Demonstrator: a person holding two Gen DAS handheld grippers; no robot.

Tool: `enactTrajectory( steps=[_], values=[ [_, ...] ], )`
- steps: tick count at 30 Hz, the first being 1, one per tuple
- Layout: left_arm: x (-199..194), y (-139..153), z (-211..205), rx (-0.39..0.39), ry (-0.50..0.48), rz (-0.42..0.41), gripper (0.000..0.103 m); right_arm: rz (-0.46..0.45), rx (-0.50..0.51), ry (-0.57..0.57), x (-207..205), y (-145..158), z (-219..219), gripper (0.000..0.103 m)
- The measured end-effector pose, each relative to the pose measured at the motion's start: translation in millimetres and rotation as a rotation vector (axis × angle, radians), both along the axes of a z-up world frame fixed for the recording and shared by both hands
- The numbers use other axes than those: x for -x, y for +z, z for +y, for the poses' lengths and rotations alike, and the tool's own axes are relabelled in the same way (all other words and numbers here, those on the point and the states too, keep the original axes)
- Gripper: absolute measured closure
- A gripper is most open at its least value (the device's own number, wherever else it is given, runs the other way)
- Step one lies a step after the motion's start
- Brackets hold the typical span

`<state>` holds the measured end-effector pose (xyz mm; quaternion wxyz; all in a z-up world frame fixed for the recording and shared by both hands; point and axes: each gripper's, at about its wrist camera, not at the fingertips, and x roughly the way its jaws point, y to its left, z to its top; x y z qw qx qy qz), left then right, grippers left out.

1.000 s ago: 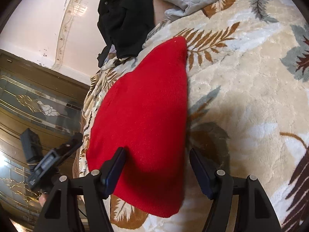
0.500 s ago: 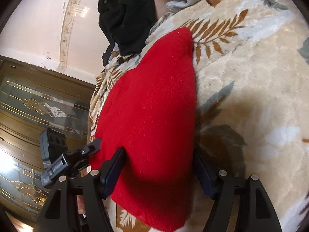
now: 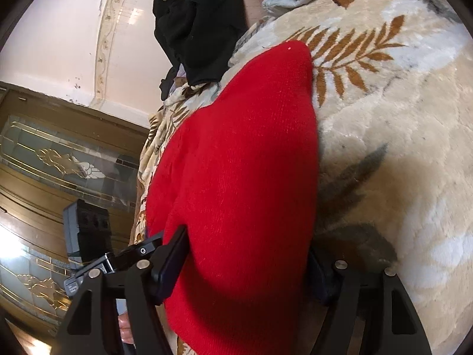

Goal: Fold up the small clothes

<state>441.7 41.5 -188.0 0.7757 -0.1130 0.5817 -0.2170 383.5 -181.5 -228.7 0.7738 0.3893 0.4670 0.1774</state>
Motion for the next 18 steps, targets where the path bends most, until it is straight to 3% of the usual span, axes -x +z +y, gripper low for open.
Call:
enactTrajectory(
  steps=[8, 18],
  values=[
    [3.8, 6.8, -4.4, -0.069, -0.008, -0.058, 0.046, -0.015, 0.037, 0.013, -4.5, -0.3, 4.7, 0.034],
    [10.6, 14.4, -6.1, -0.091, -0.012, -0.119, 0.059, -0.054, 0.062, 0.03, -4.0, 5.9, 6.6, 0.047]
  ],
)
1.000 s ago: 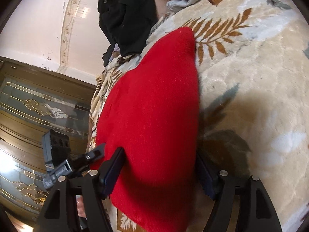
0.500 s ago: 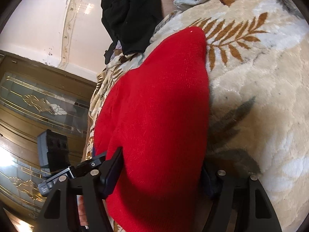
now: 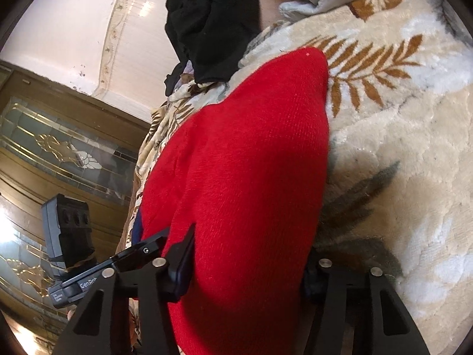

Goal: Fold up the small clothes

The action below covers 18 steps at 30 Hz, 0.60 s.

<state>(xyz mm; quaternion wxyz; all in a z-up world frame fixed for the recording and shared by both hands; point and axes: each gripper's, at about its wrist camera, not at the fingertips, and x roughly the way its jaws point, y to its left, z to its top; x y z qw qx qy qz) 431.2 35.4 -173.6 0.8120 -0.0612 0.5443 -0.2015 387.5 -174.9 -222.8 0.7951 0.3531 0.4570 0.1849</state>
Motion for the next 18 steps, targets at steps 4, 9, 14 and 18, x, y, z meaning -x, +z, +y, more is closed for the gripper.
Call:
enactTrajectory(
  steps=[4, 9, 14, 18],
  values=[
    [7.3, 4.7, -0.5, -0.008, -0.001, -0.017, 0.061, -0.02, 0.013, 0.002, 2.0, 7.0, 0.4, 0.05],
    [22.6, 14.1, -7.9, -0.014, -0.012, -0.029, 0.064, -0.038, 0.02, 0.016, 10.4, 19.1, -3.1, 0.052],
    [51.3, 24.6, -26.7, -0.018, -0.036, -0.041, 0.064, -0.046, 0.035, 0.032, 31.1, 33.7, -16.7, 0.053],
    [83.4, 32.6, -42.7, -0.002, -0.046, -0.044, 0.064, -0.058, 0.05, 0.037, 57.8, 50.8, -32.9, 0.053]
  ],
)
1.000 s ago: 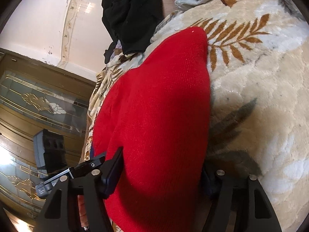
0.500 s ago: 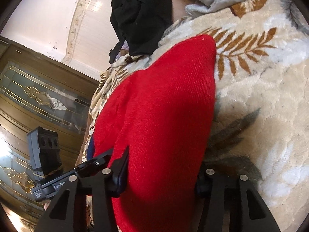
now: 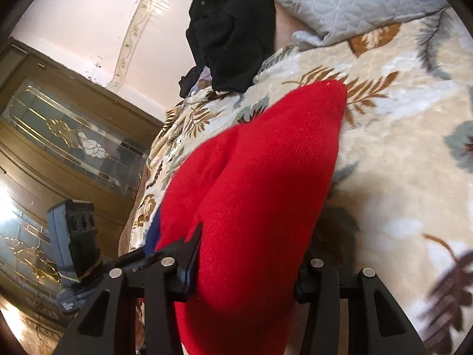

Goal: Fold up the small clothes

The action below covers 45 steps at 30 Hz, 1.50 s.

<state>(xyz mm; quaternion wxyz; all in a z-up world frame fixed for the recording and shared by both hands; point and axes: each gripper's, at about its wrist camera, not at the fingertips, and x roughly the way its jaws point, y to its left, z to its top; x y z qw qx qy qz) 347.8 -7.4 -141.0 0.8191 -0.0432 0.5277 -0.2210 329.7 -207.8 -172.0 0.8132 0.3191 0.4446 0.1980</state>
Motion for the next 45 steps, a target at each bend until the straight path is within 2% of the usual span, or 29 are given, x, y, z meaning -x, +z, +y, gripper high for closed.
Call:
enactTrajectory(
  steps=[6, 10, 14, 22, 25, 27, 29, 31, 34, 38, 45],
  values=[
    [50.5, 3.7, -24.5, -0.002, -0.015, 0.003, 0.064, 0.001, 0.031, 0.005, 49.5, 16.5, -23.5, 0.053],
    [72.3, -8.0, -40.6, -0.058, -0.015, 0.004, 0.064, 0.024, 0.034, -0.011, 79.2, 7.0, -40.0, 0.053],
    [79.0, -8.1, -41.1, -0.071, 0.003, -0.01, 0.064, 0.047, 0.01, -0.047, 93.9, -15.3, -51.3, 0.053],
    [88.6, -7.5, -42.4, -0.1, 0.023, -0.031, 0.063, 0.045, 0.002, -0.056, 102.9, -14.3, -52.7, 0.053],
    [91.5, -3.5, -39.8, -0.113, 0.057, -0.028, 0.056, 0.102, 0.01, -0.078, 99.8, -24.6, -57.6, 0.04],
    [98.2, 3.6, -39.0, -0.15, 0.074, -0.047, 0.052, 0.131, 0.009, -0.109, 104.3, -22.4, -62.9, 0.038],
    [106.4, 14.7, -36.5, -0.173, 0.091, -0.079, 0.05, 0.115, 0.029, -0.123, 111.6, -12.5, -66.5, 0.038],
    [115.3, 26.1, -34.0, -0.191, 0.106, -0.118, 0.048, 0.09, 0.091, -0.139, 121.8, 2.0, -68.4, 0.038],
    [133.7, 50.3, -32.2, -0.238, 0.128, -0.221, 0.042, 0.018, 0.194, -0.154, 141.2, 29.6, -65.8, 0.038],
    [160.1, 81.1, -27.2, -0.282, 0.152, -0.338, 0.041, -0.066, 0.322, -0.175, 166.7, 68.4, -58.5, 0.038],
    [195.7, 115.5, -14.7, -0.319, 0.208, -0.441, 0.041, -0.156, 0.493, -0.234, 209.7, 119.7, -33.7, 0.038]
  ],
)
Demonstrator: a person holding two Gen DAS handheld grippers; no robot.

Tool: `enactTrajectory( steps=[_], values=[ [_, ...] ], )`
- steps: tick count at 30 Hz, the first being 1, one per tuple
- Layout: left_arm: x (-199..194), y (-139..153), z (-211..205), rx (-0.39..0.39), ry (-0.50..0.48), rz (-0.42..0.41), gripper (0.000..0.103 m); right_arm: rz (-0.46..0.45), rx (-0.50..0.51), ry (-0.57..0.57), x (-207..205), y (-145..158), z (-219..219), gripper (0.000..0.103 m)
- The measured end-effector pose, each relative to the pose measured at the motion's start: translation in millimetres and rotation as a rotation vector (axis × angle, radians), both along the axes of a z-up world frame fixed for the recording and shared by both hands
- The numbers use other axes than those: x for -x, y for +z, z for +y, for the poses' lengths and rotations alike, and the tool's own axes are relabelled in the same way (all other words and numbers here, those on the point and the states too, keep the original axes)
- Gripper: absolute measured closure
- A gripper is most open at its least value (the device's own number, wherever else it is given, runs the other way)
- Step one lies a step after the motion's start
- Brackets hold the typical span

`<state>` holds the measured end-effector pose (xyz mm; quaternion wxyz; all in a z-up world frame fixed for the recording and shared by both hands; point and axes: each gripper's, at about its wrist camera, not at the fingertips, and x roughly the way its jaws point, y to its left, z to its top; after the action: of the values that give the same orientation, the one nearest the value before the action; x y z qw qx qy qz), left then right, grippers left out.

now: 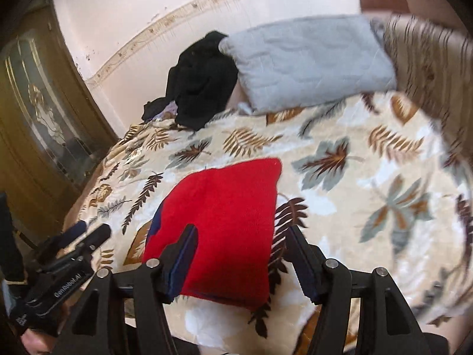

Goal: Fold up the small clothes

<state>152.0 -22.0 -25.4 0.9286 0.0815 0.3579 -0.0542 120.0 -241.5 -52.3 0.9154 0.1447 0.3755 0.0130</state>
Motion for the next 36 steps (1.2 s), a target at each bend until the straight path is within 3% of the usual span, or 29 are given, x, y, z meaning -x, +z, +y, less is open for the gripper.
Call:
enactTrajectory(
  steps=[2, 5, 7, 9, 12, 23, 36],
  values=[
    [10.5, 7.4, 3.1, -0.002, 0.009, -0.017, 0.04, -0.011, 0.046, -0.008, 11.7, 9.8, 8.3, 0.038],
    [26.9, 18.0, 8.7, -0.003, 0.02, -0.047, 0.026, -0.027, 0.075, -0.017, 31.5, 24.0, 17.4, 0.037],
    [39.9, 26.2, 12.2, 0.0, 0.026, -0.076, 0.025, -0.036, 0.079, -0.027, 43.4, 31.7, 20.6, 0.036],
    [51.3, 33.8, 12.6, -0.017, 0.032, -0.1, 0.015, -0.054, 0.09, -0.037, 56.9, 39.5, 23.8, 0.034],
    [69.4, 46.3, 12.5, -0.045, 0.036, -0.154, 0.014, -0.082, 0.13, -0.045, 76.2, 50.7, 31.2, 0.032],
    [112.6, 76.0, 34.8, 0.02, 0.071, -0.198, 0.014, -0.188, 0.183, -0.069, 133.8, 86.8, 49.8, 0.032],
    [151.3, 96.4, 35.0, 0.014, 0.05, -0.247, 0.014, -0.194, 0.153, -0.063, 171.9, 94.9, 70.6, 0.032]
  ],
)
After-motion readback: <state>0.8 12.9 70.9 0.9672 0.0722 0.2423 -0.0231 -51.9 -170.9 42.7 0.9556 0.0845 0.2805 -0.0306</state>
